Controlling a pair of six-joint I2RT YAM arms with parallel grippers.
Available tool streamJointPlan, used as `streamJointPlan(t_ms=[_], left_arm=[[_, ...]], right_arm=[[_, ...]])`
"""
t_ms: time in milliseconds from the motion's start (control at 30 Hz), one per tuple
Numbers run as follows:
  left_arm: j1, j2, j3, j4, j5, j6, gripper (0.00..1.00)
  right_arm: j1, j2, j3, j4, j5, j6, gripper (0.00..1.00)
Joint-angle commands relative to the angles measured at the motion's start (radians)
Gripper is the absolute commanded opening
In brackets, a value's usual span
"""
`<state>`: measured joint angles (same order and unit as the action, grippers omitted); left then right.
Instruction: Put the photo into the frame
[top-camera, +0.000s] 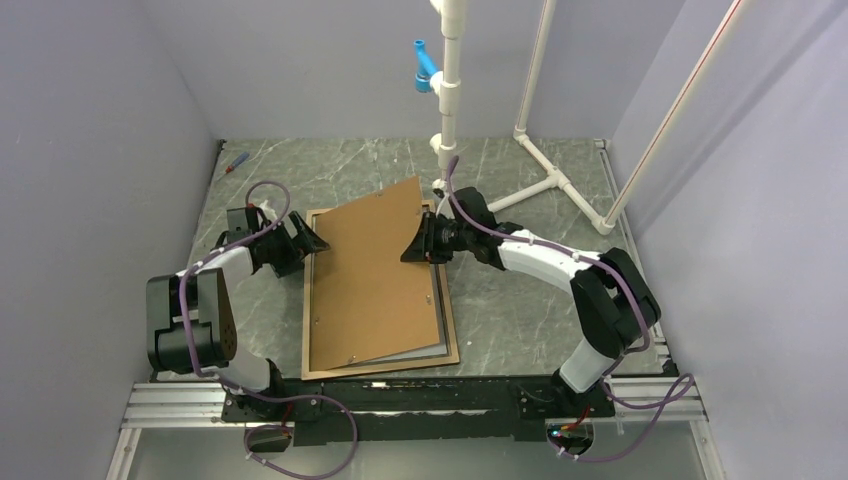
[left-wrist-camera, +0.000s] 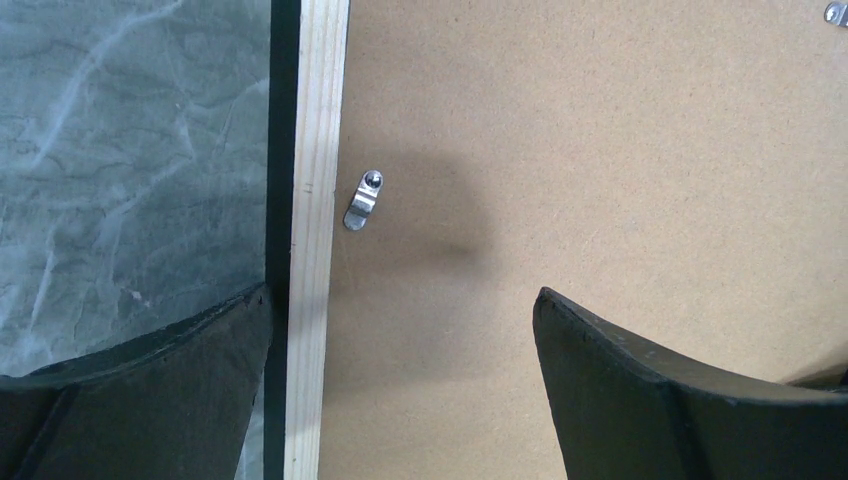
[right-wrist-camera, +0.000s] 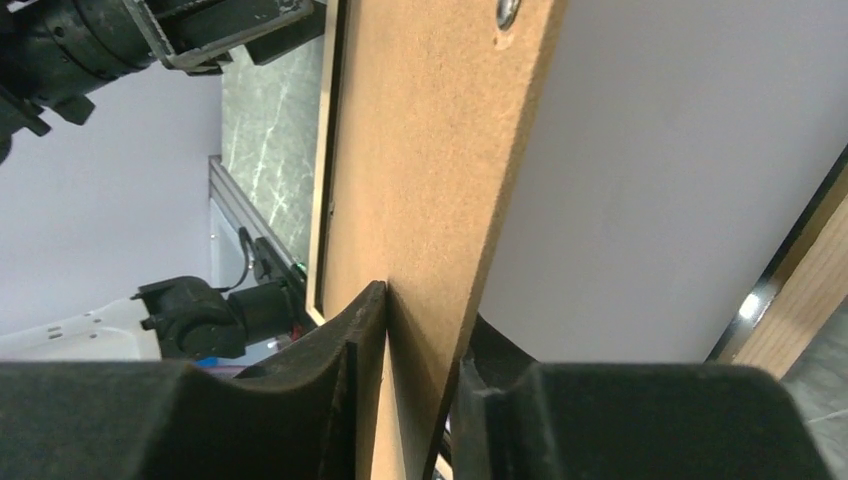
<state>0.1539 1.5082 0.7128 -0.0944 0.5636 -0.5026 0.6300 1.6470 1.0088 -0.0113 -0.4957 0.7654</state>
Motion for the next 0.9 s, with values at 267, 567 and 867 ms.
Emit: streamJointPlan(t_ms=[267, 567, 867], left_arm=[[-0.095, 0.022, 0.079, 0.010, 0.148, 0.006, 0.99], [-0.135, 0.038, 0.113, -0.054, 0.085, 0.031, 0.99], [-0.136, -0.054, 0.126, -0.235, -0.171, 0.062, 0.99]], right_arm=[[0.066, 0.031, 0.013, -0.191, 0.079, -0.106, 0.56], [0.088, 0.002, 0.035, -0.263, 0.208, -0.120, 0.86], [0.121, -0.030, 0.039, -0.317, 0.307, -0.115, 1.00]])
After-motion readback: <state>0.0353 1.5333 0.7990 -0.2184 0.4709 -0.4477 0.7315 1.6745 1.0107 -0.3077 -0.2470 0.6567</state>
